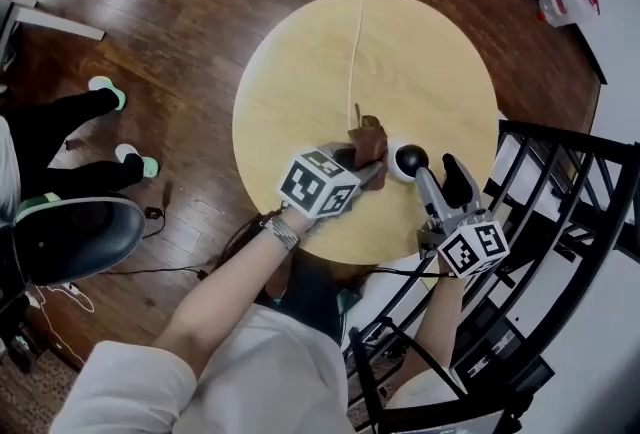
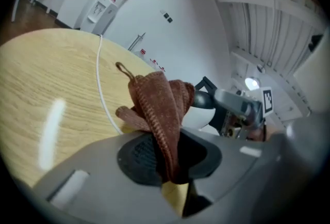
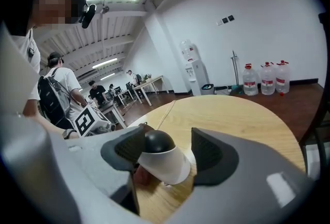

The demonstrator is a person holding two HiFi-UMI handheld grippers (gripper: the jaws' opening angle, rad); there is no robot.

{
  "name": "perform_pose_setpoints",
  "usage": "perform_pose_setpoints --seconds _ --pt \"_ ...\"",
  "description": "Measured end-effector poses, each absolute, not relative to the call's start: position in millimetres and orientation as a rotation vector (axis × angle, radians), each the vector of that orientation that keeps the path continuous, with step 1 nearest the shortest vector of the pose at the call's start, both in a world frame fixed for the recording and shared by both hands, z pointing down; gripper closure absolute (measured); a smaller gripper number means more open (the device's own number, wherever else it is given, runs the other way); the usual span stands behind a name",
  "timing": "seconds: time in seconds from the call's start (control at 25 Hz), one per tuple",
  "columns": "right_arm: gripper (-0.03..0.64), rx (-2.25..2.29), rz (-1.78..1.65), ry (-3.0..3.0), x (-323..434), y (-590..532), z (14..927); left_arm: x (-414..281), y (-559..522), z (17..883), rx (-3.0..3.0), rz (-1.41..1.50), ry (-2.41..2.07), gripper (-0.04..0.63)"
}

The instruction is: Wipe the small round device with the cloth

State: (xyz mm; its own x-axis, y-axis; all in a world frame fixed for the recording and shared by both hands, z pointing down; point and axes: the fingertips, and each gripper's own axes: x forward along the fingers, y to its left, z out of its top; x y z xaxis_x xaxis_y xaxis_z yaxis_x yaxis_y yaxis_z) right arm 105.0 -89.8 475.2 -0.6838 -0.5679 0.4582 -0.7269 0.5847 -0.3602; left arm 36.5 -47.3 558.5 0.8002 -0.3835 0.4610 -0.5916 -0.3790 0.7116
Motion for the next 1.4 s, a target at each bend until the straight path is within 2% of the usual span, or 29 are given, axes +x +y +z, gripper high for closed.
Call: perform_pose_setpoints --seconds 0.24,0.48,0.64,0.8,1.04,1.4 --pt "0.334 0.937 0.625 -2.510 104 -93 473 34 -36 541 1.914 0.142 -0.761 0.511" --pt "0.334 0.211 0.468 -2.585 80 -74 462 67 -14 519 1.877 0.013 -0.759 0.511" --pt "0.322 -0.209 0.173 -2.345 77 -64 481 67 -8 536 1.800 0.029 -0.861 0.511" --pt "0.299 -0.439 -0.095 -2.102 86 -61 503 66 -11 539 1.779 -0.003 -0.933 0.511" --pt "0.310 -0.497 -0.093 -2.142 67 -59 510 67 -20 535 1.824 -0.034 -0.982 0.511" --pt "0.311 -0.171 0.088 -2.186 65 -63 511 48 -16 532 1.895 0.049 -0.950 0.511"
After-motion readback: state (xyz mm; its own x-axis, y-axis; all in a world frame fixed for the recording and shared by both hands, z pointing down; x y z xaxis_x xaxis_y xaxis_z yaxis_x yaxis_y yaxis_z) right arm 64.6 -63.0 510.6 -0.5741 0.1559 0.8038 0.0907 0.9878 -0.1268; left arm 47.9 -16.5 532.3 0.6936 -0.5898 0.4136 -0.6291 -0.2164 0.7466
